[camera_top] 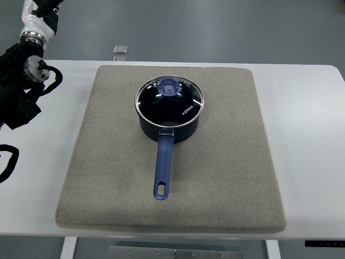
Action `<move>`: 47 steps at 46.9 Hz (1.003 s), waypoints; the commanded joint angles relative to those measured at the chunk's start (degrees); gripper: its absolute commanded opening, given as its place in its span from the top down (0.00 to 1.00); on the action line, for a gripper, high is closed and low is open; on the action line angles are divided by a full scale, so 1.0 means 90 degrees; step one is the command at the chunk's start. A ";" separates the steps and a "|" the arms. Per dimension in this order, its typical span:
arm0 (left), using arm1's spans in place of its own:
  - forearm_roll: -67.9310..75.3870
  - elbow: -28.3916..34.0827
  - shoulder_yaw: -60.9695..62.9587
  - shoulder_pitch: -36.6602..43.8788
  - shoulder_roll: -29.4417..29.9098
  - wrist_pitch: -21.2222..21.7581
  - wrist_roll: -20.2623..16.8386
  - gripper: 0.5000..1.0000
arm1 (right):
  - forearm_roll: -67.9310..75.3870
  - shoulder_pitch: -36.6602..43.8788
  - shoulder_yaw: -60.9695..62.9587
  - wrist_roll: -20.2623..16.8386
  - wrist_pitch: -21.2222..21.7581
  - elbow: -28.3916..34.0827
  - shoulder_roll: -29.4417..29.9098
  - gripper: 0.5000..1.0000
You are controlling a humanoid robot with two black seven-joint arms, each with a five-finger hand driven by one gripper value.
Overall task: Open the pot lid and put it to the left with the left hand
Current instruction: 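Swing the left hand up and over toward the pot lid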
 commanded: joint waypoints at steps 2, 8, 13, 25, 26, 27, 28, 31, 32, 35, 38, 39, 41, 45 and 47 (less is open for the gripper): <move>0.0115 -0.0223 0.0789 -0.0171 0.0031 -0.0099 0.0005 0.02 | 0.0000 0.0000 0.0000 0.0000 0.0000 0.0000 0.0000 0.17; 0.0223 -0.0321 0.1776 -0.0415 0.0158 -0.0235 -0.0004 0.02 | 0.0000 0.0000 0.0000 0.0000 0.0000 0.0000 0.0000 0.17; 0.0525 -0.0311 0.2187 -0.0639 0.0226 -0.0645 -0.0004 0.02 | 0.0000 0.0000 0.0000 0.0000 0.0000 0.0000 0.0000 0.17; 0.2565 -0.0321 0.2305 -0.0991 0.0539 -0.1465 -0.0014 0.02 | 0.0000 0.0000 0.0000 0.0000 0.0000 0.0000 0.0000 0.17; 0.2780 -0.0321 0.2305 -0.1020 0.0578 -0.1563 -0.0014 0.02 | 0.0000 0.0000 0.0000 0.0000 0.0000 0.0000 0.0000 0.17; 0.2994 -0.0321 0.2305 -0.1059 0.0607 -0.1670 -0.0014 0.02 | 0.0000 0.0000 0.0000 0.0000 0.0000 0.0000 0.0000 0.17; 0.3180 -0.0321 0.2314 -0.1089 0.0636 -0.1758 -0.0024 0.02 | 0.0000 0.0000 0.0000 0.0000 0.0000 0.0000 0.0000 0.17; 0.3718 -0.0331 0.2314 -0.1186 0.0734 -0.1954 -0.0034 0.03 | 0.0000 0.0000 0.0000 0.0000 0.0000 0.0000 0.0000 0.17; 0.3893 -0.0331 0.2314 -0.1225 0.0773 -0.2003 -0.0043 0.03 | 0.0000 0.0000 0.0000 0.0000 0.0000 0.0000 0.0000 0.17; 0.4333 -0.0389 0.2305 -0.1333 0.0812 -0.2052 -0.0073 0.03 | 0.0000 0.0000 0.0000 0.0000 0.0000 0.0000 0.0000 0.17; 0.4724 -0.0593 0.2314 -0.1430 0.0890 -0.2091 -0.0102 0.03 | 0.0000 0.0000 0.0000 0.0000 0.0000 0.0000 0.0000 0.17; 0.4841 -0.0710 0.2314 -0.1489 0.0958 -0.2120 -0.0112 0.03 | 0.0000 0.0000 0.0000 0.0000 0.0000 0.0010 0.0000 0.17; 0.5066 -0.0983 0.2314 -0.1596 0.1134 -0.2179 -0.0122 0.04 | 0.0000 0.0000 0.0000 0.0000 0.0000 0.0000 0.0000 0.17; 0.5564 -0.1735 0.2314 -0.1792 0.1495 -0.2335 -0.0180 0.04 | 0.0000 0.0000 0.0000 0.0000 0.0000 0.0000 0.0000 0.17; 0.5837 -0.2145 0.2314 -0.1821 0.1671 -0.2413 -0.0258 0.04 | 0.0000 0.0000 0.0000 -0.0010 0.0000 0.0000 0.0000 0.17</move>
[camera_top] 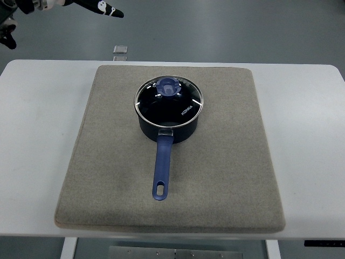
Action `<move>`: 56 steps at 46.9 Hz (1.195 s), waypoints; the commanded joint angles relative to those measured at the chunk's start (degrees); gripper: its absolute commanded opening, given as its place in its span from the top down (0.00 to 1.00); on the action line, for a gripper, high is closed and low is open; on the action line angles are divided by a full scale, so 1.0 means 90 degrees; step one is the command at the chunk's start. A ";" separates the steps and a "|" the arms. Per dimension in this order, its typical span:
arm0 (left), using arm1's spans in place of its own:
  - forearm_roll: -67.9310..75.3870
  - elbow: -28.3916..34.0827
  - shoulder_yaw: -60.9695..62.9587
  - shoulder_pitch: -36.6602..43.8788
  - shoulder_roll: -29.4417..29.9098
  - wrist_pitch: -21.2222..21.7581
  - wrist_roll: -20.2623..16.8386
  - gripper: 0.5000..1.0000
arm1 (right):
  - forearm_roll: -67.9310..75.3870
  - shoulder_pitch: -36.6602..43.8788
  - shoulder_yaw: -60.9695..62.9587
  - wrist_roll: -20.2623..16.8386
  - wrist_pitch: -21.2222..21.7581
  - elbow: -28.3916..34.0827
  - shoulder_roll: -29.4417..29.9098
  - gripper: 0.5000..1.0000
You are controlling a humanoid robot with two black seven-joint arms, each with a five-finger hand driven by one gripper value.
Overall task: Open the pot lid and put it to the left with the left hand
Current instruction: 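Swing the left hand up and over toward the pot lid, then lower the left hand toward the blue knob of the glass lid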
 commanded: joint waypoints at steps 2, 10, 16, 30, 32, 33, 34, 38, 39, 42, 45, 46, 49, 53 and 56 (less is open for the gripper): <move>0.0741 -0.0982 0.0000 -0.0085 0.0424 -0.0148 -0.0180 0.04 | 0.0000 0.0001 0.0000 0.0000 0.0000 -0.0001 0.0000 0.17; 0.2187 -0.2067 -0.0019 -0.0114 0.0835 -0.0148 -0.0513 0.06 | 0.0000 0.0001 0.0000 0.0000 0.0000 -0.0001 0.0000 0.17; 0.2442 -0.2341 -0.0009 -0.0124 0.0923 -0.0158 -0.0562 0.09 | 0.0000 0.0001 0.0000 0.0000 0.0000 -0.0001 0.0000 0.17; 0.3370 -0.2644 -0.0019 -0.0388 0.0952 -0.0148 -0.1003 0.11 | 0.0000 0.0001 0.0000 0.0000 0.0000 -0.0001 0.0000 0.17; 0.3379 -0.2780 -0.0019 -0.0417 0.1020 -0.0158 -0.1003 0.11 | 0.0000 0.0001 0.0000 0.0000 0.0000 -0.0001 0.0000 0.17; 0.3389 -0.2858 -0.0010 -0.0417 0.1050 -0.0158 -0.1003 0.11 | 0.0000 0.0001 0.0000 0.0000 0.0000 -0.0001 0.0000 0.17; 0.3399 -0.2917 -0.0009 -0.0417 0.1069 -0.0158 -0.1003 0.11 | 0.0000 0.0001 0.0000 0.0000 0.0000 -0.0001 0.0000 0.17; 0.3652 -0.3084 -0.0009 -0.0427 0.1079 -0.0167 -0.1003 0.11 | 0.0000 0.0001 0.0000 0.0000 0.0000 -0.0001 0.0000 0.17; 0.3779 -0.3093 -0.0009 -0.0427 0.1070 -0.0167 -0.1003 0.11 | 0.0000 0.0001 0.0000 0.0000 0.0000 -0.0001 0.0000 0.17; 0.4159 -0.3162 -0.0009 -0.0446 0.1060 -0.0167 -0.1003 0.11 | 0.0000 0.0001 0.0000 0.0000 0.0000 -0.0001 0.0000 0.17; 0.4453 -0.3191 -0.0009 -0.0446 0.1060 -0.0148 -0.1003 0.11 | 0.0000 0.0001 0.0000 0.0000 0.0000 -0.0001 0.0000 0.17; 0.4521 -0.3201 -0.0009 -0.0456 0.1060 -0.0148 -0.1003 0.11 | 0.0000 0.0001 0.0000 0.0000 0.0000 -0.0001 0.0000 0.17; 0.4697 -0.3211 -0.0009 -0.0466 0.1060 -0.0138 -0.1003 0.12 | 0.0000 0.0001 0.0000 0.0000 0.0000 -0.0001 0.0000 0.17; 0.4893 -0.3211 -0.0009 -0.0466 0.1011 -0.0109 -0.1003 0.14 | 0.0000 0.0001 0.0000 0.0000 0.0000 -0.0001 0.0000 0.17; 0.4971 -0.3211 -0.0019 -0.0476 0.0943 -0.0099 -0.1003 0.14 | 0.0000 0.0001 0.0000 0.0000 0.0000 -0.0001 0.0000 0.17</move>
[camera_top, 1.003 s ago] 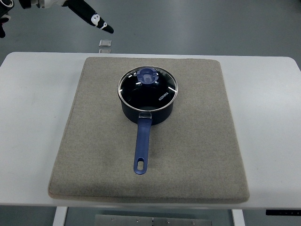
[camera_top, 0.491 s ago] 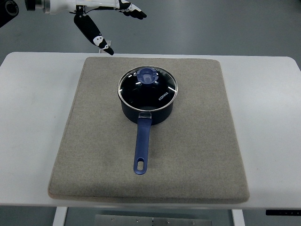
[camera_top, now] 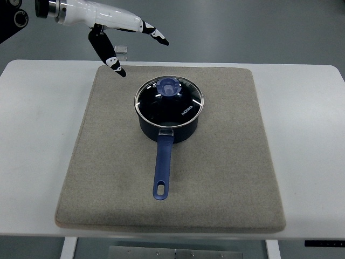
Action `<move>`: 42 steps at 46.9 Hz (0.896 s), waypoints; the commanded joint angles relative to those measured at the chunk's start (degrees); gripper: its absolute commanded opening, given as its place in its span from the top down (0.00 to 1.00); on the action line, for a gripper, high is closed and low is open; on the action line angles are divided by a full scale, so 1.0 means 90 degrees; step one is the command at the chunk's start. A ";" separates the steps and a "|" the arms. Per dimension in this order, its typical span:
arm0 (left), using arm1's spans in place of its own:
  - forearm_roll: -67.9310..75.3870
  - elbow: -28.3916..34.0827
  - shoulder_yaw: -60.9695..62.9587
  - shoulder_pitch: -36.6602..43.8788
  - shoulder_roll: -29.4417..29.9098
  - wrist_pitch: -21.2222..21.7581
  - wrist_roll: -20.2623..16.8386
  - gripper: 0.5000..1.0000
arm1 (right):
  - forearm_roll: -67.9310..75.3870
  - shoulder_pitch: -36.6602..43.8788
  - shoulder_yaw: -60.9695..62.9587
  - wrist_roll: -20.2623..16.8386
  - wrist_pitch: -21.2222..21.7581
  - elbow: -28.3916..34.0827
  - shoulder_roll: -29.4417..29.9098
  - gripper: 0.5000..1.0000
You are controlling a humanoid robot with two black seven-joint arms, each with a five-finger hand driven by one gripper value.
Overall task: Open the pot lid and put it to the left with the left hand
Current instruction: 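Lower the left hand toward the blue knob of the glass lid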
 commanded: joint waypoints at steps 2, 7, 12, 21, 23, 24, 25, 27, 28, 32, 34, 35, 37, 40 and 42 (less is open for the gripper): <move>0.0105 0.0003 -0.0007 -0.0049 -0.0125 0.0079 0.0000 0.15 | 0.0000 0.0001 0.0000 0.0000 0.0000 0.0000 0.0000 0.17; 0.0086 0.0071 -0.0008 -0.0147 -0.0447 0.0294 0.0000 0.15 | 0.0000 0.0001 0.0000 0.0000 0.0000 0.0000 0.0000 0.17; 0.0066 0.0256 -0.0017 -0.0157 -0.0672 0.0421 0.0000 0.14 | 0.0000 0.0001 0.0000 0.0000 0.0000 0.0000 0.0000 0.17; 0.0047 0.0598 -0.0008 -0.0147 -0.0985 0.0451 0.0000 0.14 | 0.0000 0.0001 0.0000 0.0000 0.0000 0.0000 0.0000 0.17; 0.0076 0.0598 -0.0007 -0.0147 -0.0995 0.0441 0.0000 0.14 | 0.0000 0.0001 0.0000 0.0000 0.0000 0.0000 0.0000 0.17; 0.0095 0.0589 0.0002 -0.0137 -0.0995 0.0431 0.0000 0.14 | 0.0000 0.0001 0.0000 0.0000 0.0000 0.0000 0.0000 0.17; 0.0105 0.0579 0.0002 -0.0137 -0.0995 0.0412 0.0000 0.14 | 0.0000 0.0001 0.0000 0.0000 0.0000 0.0000 0.0000 0.17; 0.0115 0.0559 0.0012 -0.0137 -0.0995 0.0382 0.0000 0.14 | 0.0000 0.0001 0.0000 0.0000 0.0000 0.0000 0.0000 0.17; 0.0115 0.0549 0.0012 -0.0137 -0.0995 0.0382 0.0000 0.13 | 0.0000 0.0001 0.0000 0.0000 0.0000 0.0000 0.0000 0.17; 0.0115 0.0520 0.0012 -0.0147 -0.0995 0.0363 0.0000 0.12 | 0.0000 0.0001 0.0000 0.0000 0.0000 0.0000 0.0000 0.17; 0.0115 0.0501 0.0012 -0.0147 -0.0995 0.0363 0.0000 0.11 | 0.0000 0.0001 0.0000 0.0000 0.0000 0.0000 0.0000 0.17; 0.0105 0.0491 0.0012 -0.0137 -0.0995 0.0363 0.0000 0.11 | 0.0000 0.0001 0.0000 0.0000 0.0000 0.0000 0.0000 0.17; 0.0095 0.0491 0.0002 -0.0108 -0.0985 0.0363 0.0000 0.11 | 0.0000 0.0001 0.0000 0.0000 0.0000 0.0000 0.0000 0.17; 0.0037 0.0491 0.0002 -0.0137 -0.0985 0.0363 0.0000 0.11 | 0.0000 0.0001 0.0000 0.0000 0.0000 0.0000 0.0000 0.17; 0.0027 0.0491 0.0002 -0.0137 -0.0985 0.0372 0.0000 0.11 | 0.0000 0.0001 0.0000 0.0000 0.0000 0.0000 0.0000 0.17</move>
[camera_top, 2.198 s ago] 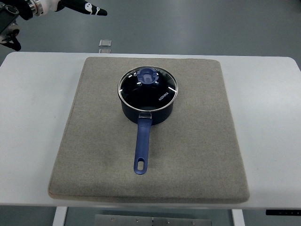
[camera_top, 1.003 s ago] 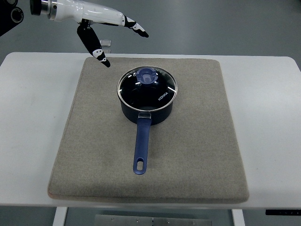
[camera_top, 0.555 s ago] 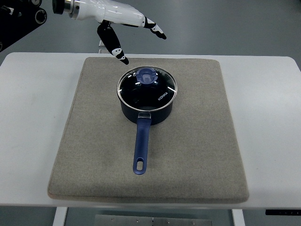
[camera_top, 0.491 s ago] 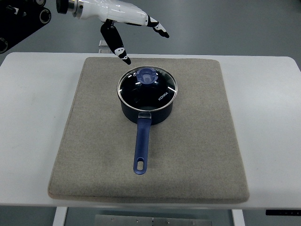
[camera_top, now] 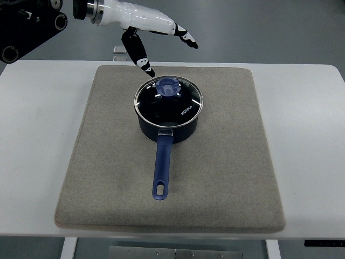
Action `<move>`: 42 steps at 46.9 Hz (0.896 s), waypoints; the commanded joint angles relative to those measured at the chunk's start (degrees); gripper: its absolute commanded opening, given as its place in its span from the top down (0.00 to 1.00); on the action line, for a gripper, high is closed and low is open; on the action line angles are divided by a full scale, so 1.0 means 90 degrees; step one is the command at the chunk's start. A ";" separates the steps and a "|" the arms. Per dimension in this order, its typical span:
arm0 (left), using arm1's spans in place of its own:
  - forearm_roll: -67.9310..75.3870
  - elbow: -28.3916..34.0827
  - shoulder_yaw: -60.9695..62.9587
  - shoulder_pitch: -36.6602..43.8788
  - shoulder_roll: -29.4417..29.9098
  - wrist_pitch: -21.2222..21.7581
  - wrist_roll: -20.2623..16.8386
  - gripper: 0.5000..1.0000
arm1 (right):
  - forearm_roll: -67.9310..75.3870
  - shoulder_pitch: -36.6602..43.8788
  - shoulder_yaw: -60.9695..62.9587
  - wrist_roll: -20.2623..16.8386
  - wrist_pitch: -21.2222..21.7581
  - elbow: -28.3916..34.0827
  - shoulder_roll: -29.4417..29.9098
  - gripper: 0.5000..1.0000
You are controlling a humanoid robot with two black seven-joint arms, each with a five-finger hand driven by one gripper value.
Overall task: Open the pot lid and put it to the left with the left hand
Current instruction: 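Lower the left hand toward the blue knob of the glass lid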
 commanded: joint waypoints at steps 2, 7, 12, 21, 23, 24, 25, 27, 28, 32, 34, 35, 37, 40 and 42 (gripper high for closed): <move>-0.0039 0.0000 -0.0015 -0.0002 0.0004 0.0010 -0.0001 0.11 | 0.0000 0.0000 0.0000 0.0000 0.0000 0.0000 0.0000 0.17; 0.0010 -0.0020 -0.0005 0.0047 0.0024 0.0000 -0.0001 0.10 | 0.0000 0.0000 0.0000 0.0000 0.0000 0.0000 0.0000 0.17; 0.0049 -0.0215 0.0034 0.0037 0.0072 -0.0019 -0.0001 0.10 | 0.0000 0.0000 0.0000 0.0000 0.0000 0.0000 0.0000 0.17; 0.0059 -0.0362 0.0570 -0.0071 0.0063 -0.0048 -0.0001 0.10 | 0.0000 0.0000 0.0000 0.0000 0.0000 0.0000 0.0000 0.17; 0.0059 -0.0352 0.0678 -0.0119 0.0053 -0.0049 -0.0001 0.10 | 0.0000 0.0000 -0.0010 0.0000 0.0000 0.0000 0.0000 0.17; 0.0059 -0.0333 0.0727 -0.0158 0.0053 -0.0049 -0.0001 0.10 | 0.0000 0.0000 0.0000 0.0000 0.0000 0.0000 0.0000 0.17; 0.0059 -0.0332 0.0756 -0.0178 0.0053 -0.0049 -0.0001 0.11 | 0.0000 0.0000 0.0000 0.0000 0.0000 0.0000 0.0000 0.17; 0.0049 -0.0342 0.0776 -0.0188 0.0053 -0.0058 -0.0001 0.11 | 0.0000 0.0000 0.0000 0.0000 0.0000 0.0000 0.0000 0.17; 0.0049 -0.0323 0.0776 -0.0197 0.0053 -0.0058 -0.0001 0.11 | 0.0000 0.0000 0.0000 0.0000 0.0000 0.0000 0.0000 0.17; 0.0069 -0.0245 0.0786 -0.0217 0.0072 -0.0058 -0.0001 0.10 | 0.0000 0.0000 0.0000 0.0000 0.0000 0.0000 0.0000 0.17; 0.0079 -0.0186 0.0786 -0.0198 0.0072 -0.0049 -0.0001 0.09 | 0.0000 0.0000 0.0000 0.0000 0.0000 0.0000 0.0000 0.17; 0.0079 -0.0167 0.0786 -0.0188 0.0072 -0.0049 -0.0001 0.08 | 0.0000 0.0000 0.0000 0.0000 0.0000 0.0000 0.0000 0.17; 0.0069 -0.0166 0.0786 -0.0149 0.0072 -0.0049 -0.0001 0.08 | 0.0000 0.0000 0.0000 0.0000 0.0000 0.0000 0.0000 0.17; 0.0059 -0.0176 0.0786 -0.0071 0.0072 -0.0039 -0.0001 0.07 | 0.0000 0.0000 0.0000 0.0000 0.0000 0.0000 0.0000 0.17; 0.0040 -0.0205 0.0786 -0.0051 0.0102 -0.0039 -0.0001 0.06 | 0.0000 0.0000 0.0000 -0.0010 0.0000 0.0000 0.0000 0.17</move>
